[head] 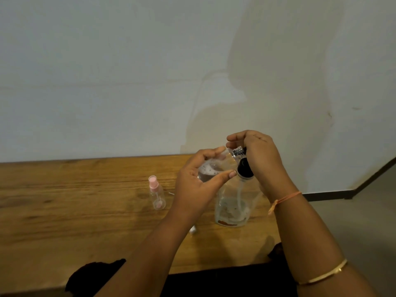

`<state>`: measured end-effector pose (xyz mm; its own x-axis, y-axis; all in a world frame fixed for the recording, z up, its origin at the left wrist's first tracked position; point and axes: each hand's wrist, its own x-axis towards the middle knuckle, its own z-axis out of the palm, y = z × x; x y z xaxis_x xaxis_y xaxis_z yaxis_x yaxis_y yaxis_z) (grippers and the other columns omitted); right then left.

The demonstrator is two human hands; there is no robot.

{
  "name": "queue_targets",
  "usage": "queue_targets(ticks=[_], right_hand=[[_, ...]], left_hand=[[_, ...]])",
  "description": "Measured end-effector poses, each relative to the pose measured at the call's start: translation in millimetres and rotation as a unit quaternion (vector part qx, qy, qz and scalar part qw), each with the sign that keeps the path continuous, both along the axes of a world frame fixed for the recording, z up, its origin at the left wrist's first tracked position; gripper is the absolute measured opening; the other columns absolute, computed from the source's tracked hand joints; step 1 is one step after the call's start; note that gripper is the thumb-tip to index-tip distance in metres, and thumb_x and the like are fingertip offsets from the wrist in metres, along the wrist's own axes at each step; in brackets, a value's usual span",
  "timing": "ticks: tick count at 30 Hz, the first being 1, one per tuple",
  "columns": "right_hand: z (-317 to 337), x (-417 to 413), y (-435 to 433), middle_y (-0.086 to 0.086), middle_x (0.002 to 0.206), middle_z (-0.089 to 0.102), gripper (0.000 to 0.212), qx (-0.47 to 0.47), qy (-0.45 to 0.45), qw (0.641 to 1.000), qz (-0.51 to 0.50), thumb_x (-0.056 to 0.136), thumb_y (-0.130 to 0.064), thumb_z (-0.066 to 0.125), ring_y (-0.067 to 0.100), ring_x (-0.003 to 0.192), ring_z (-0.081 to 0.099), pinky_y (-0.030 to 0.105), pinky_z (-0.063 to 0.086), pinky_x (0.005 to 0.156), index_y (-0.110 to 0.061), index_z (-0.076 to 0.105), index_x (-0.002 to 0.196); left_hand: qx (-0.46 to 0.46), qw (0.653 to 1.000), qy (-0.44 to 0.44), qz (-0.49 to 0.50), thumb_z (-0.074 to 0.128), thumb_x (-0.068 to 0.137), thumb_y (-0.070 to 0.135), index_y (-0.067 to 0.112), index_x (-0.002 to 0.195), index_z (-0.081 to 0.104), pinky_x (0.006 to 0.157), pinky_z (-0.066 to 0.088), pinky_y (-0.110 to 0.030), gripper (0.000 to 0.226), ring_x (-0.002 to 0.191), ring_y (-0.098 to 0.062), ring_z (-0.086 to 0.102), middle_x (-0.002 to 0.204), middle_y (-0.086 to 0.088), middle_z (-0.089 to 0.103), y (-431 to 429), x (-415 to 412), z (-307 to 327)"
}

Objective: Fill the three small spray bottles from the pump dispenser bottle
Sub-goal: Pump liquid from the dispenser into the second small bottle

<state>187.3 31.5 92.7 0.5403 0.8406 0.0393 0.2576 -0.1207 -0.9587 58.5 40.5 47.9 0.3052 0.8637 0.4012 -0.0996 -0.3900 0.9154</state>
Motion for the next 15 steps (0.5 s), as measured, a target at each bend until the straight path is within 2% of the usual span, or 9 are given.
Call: queue_targets(ticks=[3,8,12,15], right_hand=[[-4,2,2,0.008,0.098,0.066,0.036,-0.016,-0.033,0.999,-0.002,0.092,-0.007,0.031,0.017,0.087,0.057,0.026,0.045,0.073,-0.013,0.066,0.087],[-13,1,4,0.011,0.099,0.066,0.037,-0.023,-0.034,0.999,-0.003,0.092,-0.007,0.031,0.020,0.091,0.058,0.025,0.044,0.068,-0.013,0.067,0.084],[-9,0,1,0.009,0.096,0.067,0.036,0.018,0.008,1.000,-0.005,0.092,-0.005,0.032,0.018,0.090,0.060,0.024,0.047,0.073,-0.009,0.068,0.087],[-2,1,2,0.005,0.093,0.066,0.036,0.027,0.004,1.000,0.005,0.092,-0.004,0.031,0.008,0.083,0.058,0.017,0.046,0.070,-0.008,0.067,0.090]], left_hand=[[-0.006,1.000,0.003,-0.005,0.079,0.066,0.012,0.033,0.093,0.060,0.080,0.044,-0.005,0.039,0.101,0.010,0.058,0.103,0.022,0.063,1,1,-3],[-0.016,1.000,0.015,-0.005,0.080,0.067,0.011,0.033,0.095,0.060,0.080,0.044,-0.005,0.041,0.102,0.010,0.057,0.103,0.022,0.063,1,-1,-8],[0.000,1.000,0.009,-0.003,0.079,0.065,0.020,0.035,0.095,0.060,0.080,0.043,-0.005,0.039,0.102,0.010,0.057,0.100,0.025,0.064,0,-1,-3],[0.010,1.000,0.007,0.001,0.075,0.063,0.030,0.036,0.097,0.060,0.081,0.044,-0.007,0.037,0.102,0.007,0.059,0.096,0.030,0.065,1,0,1]])
